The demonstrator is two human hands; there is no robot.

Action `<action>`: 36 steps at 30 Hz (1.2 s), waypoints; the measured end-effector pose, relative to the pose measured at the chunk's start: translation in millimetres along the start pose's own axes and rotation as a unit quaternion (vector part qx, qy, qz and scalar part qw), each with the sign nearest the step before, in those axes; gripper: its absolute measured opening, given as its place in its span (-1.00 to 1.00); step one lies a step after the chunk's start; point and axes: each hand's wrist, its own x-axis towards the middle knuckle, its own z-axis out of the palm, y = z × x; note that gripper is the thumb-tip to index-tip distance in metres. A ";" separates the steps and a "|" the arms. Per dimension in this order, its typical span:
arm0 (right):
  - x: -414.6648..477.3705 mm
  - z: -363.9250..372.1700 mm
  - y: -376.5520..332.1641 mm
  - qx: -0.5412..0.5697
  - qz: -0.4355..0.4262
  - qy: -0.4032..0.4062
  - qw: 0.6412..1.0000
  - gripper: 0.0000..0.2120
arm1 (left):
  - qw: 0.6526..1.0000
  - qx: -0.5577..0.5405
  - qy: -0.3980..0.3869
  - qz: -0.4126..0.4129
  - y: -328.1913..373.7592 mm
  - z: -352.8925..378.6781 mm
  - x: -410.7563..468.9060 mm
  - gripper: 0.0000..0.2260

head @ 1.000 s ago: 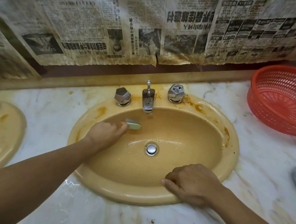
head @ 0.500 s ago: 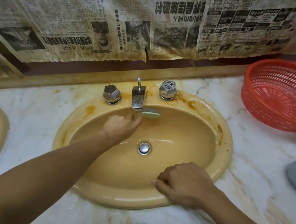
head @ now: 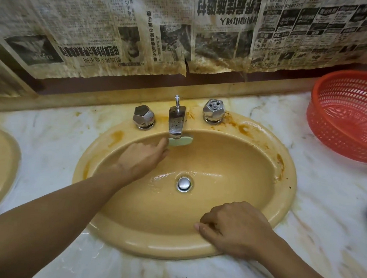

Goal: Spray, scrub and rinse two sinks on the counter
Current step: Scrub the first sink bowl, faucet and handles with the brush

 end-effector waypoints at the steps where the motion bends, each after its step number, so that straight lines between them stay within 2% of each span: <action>1: 0.1 0.1 -0.3 0.000 -0.001 0.001 1.000 -0.43 | 1.000 -0.012 -0.021 0.007 1.1 0.0 -1.5 -0.67; 3: 0.3 0.0 -0.4 -0.001 0.000 0.001 1.000 -0.44 | 0.997 -0.006 -0.065 0.044 -2.5 1.0 -5.9 -0.68; 4: 0.1 -0.5 -0.4 -0.001 0.000 0.001 1.000 -0.44 | 0.997 -0.003 -0.059 0.051 -8.9 -0.6 -6.8 -0.67; 7: 0.0 -0.2 -0.8 0.006 0.002 0.004 1.000 -0.45 | 0.998 -0.003 0.024 0.063 -30.5 -1.3 -12.4 -0.67; 10: 0.8 1.9 0.3 0.008 0.001 0.009 1.000 -0.42 | 0.994 0.033 -0.008 0.108 -36.1 -0.9 -23.2 -0.74; 12: 1.5 3.7 0.6 0.008 0.002 0.011 1.000 -0.39 | 0.994 0.027 -0.024 0.103 -39.9 -5.0 -28.4 -0.78; 15: 2.3 5.1 0.7 0.009 0.003 0.014 1.000 -0.36 | 0.998 -0.015 -0.008 0.057 -51.5 -12.7 -34.6 -0.80; 20: 3.2 6.7 2.1 0.005 0.006 0.016 1.000 -0.35 | 0.993 -0.042 -0.102 -0.042 -62.5 -21.8 -54.9 -0.82; 22: 3.2 7.3 2.2 0.008 0.009 0.018 1.000 -0.35 | 0.992 -0.028 -0.111 -0.057 -65.8 -28.4 -62.6 -0.83; 24: 2.8 7.1 1.2 0.007 0.010 0.018 1.000 -0.35 | 0.991 -0.013 -0.126 -0.039 -65.6 -30.9 -70.5 -0.85; 27: 1.8 4.3 -0.3 0.006 0.013 0.012 1.000 -0.33 | 0.981 -0.004 -0.191 0.017 -56.8 -28.8 -81.1 -0.89; 30: 2.1 2.6 -0.7 0.010 0.023 0.007 1.000 -0.33 | 0.981 -0.002 -0.193 0.013 -54.1 -30.3 -84.9 -0.91; 32: 2.7 3.1 -1.1 0.011 0.024 0.003 1.000 -0.34 | 0.978 -0.039 -0.205 -0.004 -56.3 -25.3 -90.4 -0.91; 34: 2.9 4.0 -0.5 0.007 0.024 0.002 1.000 -0.34 | 0.956 -0.121 -0.268 -0.002 -54.2 -25.2 -96.4 -0.89; 36: 2.8 4.4 0.6 0.005 0.024 0.000 1.000 -0.34 | 0.946 -0.132 -0.295 0.001 -58.4 -36.6 -94.4 -0.87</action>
